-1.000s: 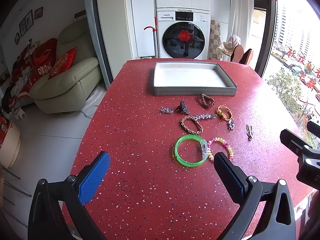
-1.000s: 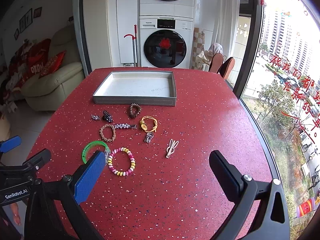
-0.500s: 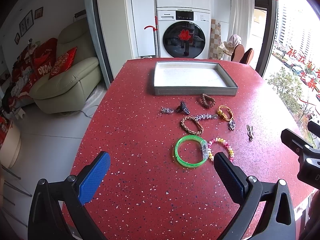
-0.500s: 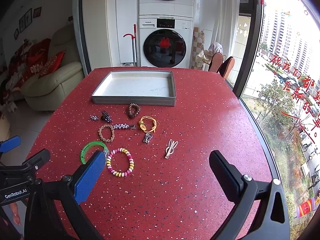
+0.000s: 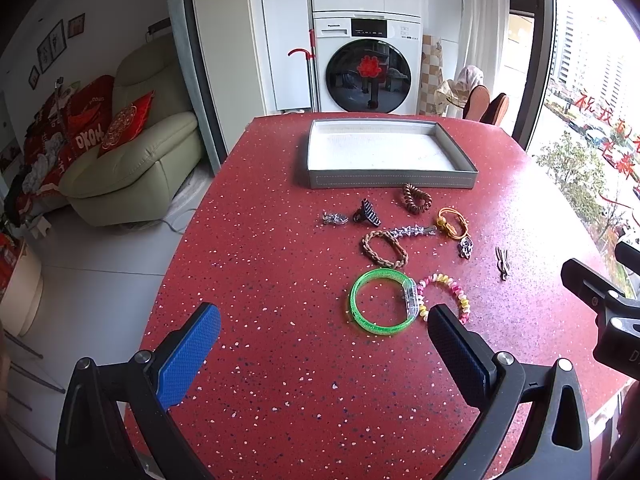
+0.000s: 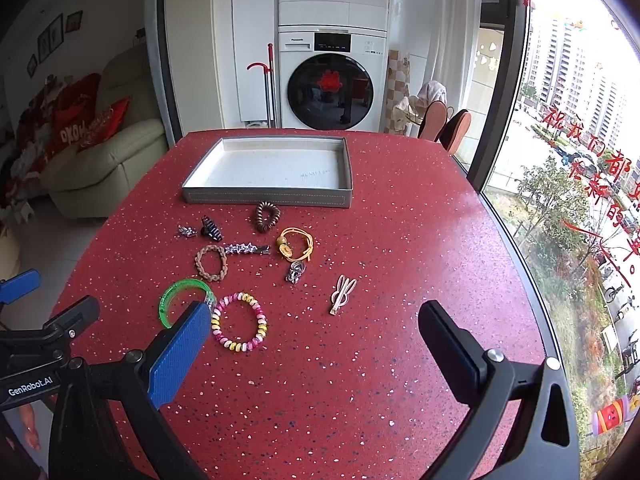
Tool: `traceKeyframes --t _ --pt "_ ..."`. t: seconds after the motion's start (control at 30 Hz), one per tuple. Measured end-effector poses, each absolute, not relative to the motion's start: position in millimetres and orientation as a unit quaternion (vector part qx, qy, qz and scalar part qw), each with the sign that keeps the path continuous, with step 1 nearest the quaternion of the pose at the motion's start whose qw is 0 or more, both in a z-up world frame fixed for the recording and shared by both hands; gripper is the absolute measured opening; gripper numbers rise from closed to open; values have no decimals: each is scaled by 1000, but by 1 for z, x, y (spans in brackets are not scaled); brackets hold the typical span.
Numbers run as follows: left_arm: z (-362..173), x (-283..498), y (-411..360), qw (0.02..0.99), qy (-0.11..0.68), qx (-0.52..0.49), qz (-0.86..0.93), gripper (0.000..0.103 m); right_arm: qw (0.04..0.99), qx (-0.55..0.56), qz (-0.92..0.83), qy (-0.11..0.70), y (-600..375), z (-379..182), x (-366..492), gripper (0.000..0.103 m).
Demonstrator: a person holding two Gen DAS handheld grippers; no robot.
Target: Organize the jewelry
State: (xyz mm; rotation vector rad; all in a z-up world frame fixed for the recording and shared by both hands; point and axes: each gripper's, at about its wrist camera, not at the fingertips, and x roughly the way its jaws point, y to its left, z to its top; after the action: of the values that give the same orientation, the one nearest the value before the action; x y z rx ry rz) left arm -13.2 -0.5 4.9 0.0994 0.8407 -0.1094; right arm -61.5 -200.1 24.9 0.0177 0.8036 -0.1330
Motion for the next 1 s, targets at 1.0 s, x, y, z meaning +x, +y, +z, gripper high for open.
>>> traceKeyframes --t 1.0 --pt "-19 15 -1 863 495 51 -90 103 842 55 -62 534 -220 -5 -31 103"
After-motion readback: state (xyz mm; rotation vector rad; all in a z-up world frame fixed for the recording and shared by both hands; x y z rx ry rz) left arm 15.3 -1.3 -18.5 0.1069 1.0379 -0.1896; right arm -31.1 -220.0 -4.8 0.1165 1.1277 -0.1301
